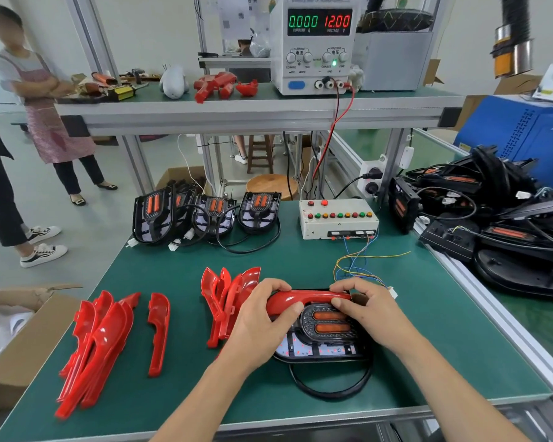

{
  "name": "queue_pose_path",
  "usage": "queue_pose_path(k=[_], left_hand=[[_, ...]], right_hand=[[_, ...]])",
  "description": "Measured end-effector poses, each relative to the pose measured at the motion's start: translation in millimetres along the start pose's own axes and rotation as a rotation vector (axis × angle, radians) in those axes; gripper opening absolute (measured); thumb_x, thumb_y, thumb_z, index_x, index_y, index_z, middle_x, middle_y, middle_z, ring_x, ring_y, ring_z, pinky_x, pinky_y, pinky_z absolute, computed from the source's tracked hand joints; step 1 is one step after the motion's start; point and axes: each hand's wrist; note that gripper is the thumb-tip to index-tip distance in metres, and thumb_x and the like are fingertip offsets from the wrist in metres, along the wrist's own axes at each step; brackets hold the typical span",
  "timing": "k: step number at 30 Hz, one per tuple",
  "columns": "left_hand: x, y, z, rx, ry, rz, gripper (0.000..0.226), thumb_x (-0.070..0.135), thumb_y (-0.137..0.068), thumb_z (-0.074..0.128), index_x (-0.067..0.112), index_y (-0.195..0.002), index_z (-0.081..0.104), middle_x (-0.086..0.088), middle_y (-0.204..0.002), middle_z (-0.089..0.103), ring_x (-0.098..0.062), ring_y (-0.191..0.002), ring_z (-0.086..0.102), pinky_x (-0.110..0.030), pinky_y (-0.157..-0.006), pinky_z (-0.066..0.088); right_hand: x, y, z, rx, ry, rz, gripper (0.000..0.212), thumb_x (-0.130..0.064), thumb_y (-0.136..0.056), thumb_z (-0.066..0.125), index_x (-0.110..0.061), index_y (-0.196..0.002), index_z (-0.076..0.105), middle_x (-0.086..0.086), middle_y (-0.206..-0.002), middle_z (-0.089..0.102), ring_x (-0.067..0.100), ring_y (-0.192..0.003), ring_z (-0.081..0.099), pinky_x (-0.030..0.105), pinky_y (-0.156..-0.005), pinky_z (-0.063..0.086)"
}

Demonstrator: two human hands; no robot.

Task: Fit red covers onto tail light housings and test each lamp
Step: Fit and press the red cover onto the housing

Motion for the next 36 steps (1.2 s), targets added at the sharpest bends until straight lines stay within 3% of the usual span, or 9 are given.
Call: queue_pose_path(k=[4,8,12,16,21,25,28,31,36], left_hand=[[-4,-1,0,-0.062,0.036,-0.036,0.033,0.034,-0.087,0.076,0.038,-0.114,0.057,0.016,-0.112,0.065,-0.005,-0.105,0.065,-0.021,-0.092,0.052],[-6,1,1,-0.050,0.102,-0.083,0.037,0.029,-0.087,0.078,0.036,-0.115,0.056,0.018,-0.108,0.067,-0.004,-0.102,0.068,-0.026,-0.092,0.055],[-6,2,0,-0.009,0.115,-0.094,0.038,0.028,-0.084,0.081,0.036,-0.112,0.056,0.012,-0.108,0.069,-0.005,-0.101,0.068,-0.021,-0.088,0.054],[-5,2,-4,-0.021,0.107,-0.053,0.037,0.025,-0.087,0.079,0.037,-0.115,0.058,0.011,-0.112,0.068,-0.008,-0.105,0.067,-0.024,-0.093,0.053],[-9,4,-6,-0.041,0.136,-0.098,0.038,0.045,-0.078,0.077,0.044,-0.111,0.059,0.018,-0.116,0.066,-0.010,-0.107,0.066,-0.031,-0.097,0.053],[-8,3,-6,-0.037,0.129,-0.119,0.028,0.029,-0.087,0.075,0.035,-0.111,0.060,0.011,-0.114,0.068,-0.011,-0.107,0.066,-0.037,-0.099,0.053],[-6,2,-7,-0.032,0.129,-0.143,0.022,0.026,-0.086,0.071,0.034,-0.105,0.063,0.012,-0.109,0.070,-0.011,-0.104,0.066,-0.035,-0.096,0.054],[-6,0,-4,0.070,0.062,-0.114,0.009,0.028,-0.096,0.069,0.037,-0.096,0.065,0.020,-0.105,0.068,-0.001,-0.102,0.063,-0.015,-0.090,0.048],[-6,-1,4,0.141,0.109,-0.124,0.018,0.018,-0.095,0.071,0.034,-0.101,0.066,0.021,-0.102,0.068,-0.004,-0.099,0.065,-0.020,-0.091,0.049]], right_hand=[[-1,1,2,0.035,0.030,-0.064,0.024,-0.016,-0.087,0.080,-0.040,-0.093,0.075,-0.018,-0.106,0.072,0.007,-0.088,0.069,0.011,-0.076,0.050],[1,2,4,0.050,0.021,-0.074,0.023,-0.015,-0.088,0.079,-0.037,-0.093,0.076,-0.015,-0.107,0.072,0.013,-0.094,0.070,0.019,-0.084,0.054],[1,3,3,0.052,-0.012,-0.059,0.023,-0.013,-0.088,0.078,-0.036,-0.092,0.076,-0.015,-0.105,0.072,0.010,-0.088,0.070,0.014,-0.078,0.053],[4,4,0,0.039,-0.043,-0.012,0.020,-0.016,-0.088,0.078,-0.035,-0.094,0.075,-0.012,-0.105,0.073,0.012,-0.085,0.070,0.022,-0.076,0.056],[3,4,1,0.037,-0.042,-0.018,0.021,-0.016,-0.087,0.079,-0.036,-0.093,0.076,-0.013,-0.104,0.073,0.010,-0.086,0.071,0.019,-0.074,0.055],[5,3,3,0.058,-0.032,-0.004,0.021,-0.016,-0.087,0.080,-0.036,-0.093,0.077,-0.007,-0.100,0.075,0.022,-0.089,0.072,0.029,-0.081,0.060],[3,3,4,0.054,-0.036,-0.001,0.020,-0.016,-0.086,0.081,-0.034,-0.093,0.077,-0.005,-0.101,0.075,0.029,-0.094,0.070,0.039,-0.088,0.060],[1,3,3,0.065,-0.025,-0.023,0.023,-0.014,-0.084,0.081,-0.035,-0.091,0.079,-0.008,-0.101,0.074,0.022,-0.096,0.069,0.030,-0.090,0.056],[-2,7,5,0.095,-0.046,-0.051,0.020,-0.011,-0.085,0.081,-0.030,-0.090,0.082,-0.009,-0.102,0.075,0.015,-0.100,0.068,0.019,-0.091,0.051]])
Point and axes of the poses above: each hand's wrist, its own y-axis away from the middle knuckle, its own z-axis out of the palm, x = y × z
